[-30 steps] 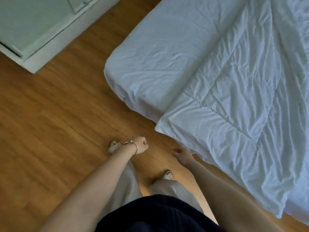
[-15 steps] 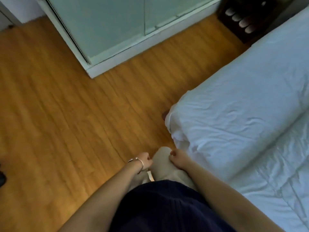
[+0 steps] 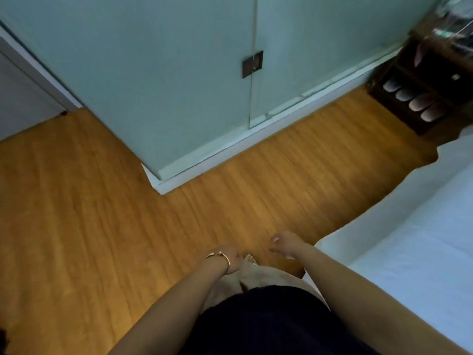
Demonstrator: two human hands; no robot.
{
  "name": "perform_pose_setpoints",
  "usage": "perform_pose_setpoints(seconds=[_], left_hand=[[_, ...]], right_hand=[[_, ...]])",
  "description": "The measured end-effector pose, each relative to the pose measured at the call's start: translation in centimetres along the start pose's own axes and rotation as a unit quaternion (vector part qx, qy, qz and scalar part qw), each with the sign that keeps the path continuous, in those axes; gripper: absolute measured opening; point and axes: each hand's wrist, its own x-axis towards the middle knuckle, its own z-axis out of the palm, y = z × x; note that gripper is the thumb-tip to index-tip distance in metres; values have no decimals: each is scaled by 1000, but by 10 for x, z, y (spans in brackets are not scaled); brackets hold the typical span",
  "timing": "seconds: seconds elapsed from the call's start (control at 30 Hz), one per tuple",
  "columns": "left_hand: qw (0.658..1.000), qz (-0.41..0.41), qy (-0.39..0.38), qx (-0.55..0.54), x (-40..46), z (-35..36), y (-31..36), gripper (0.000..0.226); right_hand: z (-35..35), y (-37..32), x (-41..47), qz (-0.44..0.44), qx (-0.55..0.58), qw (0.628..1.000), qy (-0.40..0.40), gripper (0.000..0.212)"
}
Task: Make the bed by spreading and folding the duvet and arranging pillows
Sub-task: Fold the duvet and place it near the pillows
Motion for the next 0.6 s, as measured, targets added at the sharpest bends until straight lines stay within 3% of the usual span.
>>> perform_pose_setpoints(seconds=[0.17, 0.33, 0.6], left_hand=[[998, 34, 35, 42, 87, -89, 36, 38], [987, 121, -31, 99, 182, -190, 101, 44], [963, 174, -78, 191, 316, -349, 215, 22]], right_hand=[[-89, -6, 41, 42, 113, 993, 11, 46], [-163, -5, 93, 92, 160, 982, 29, 80], [-333, -3, 136, 172, 273, 937, 134, 54]])
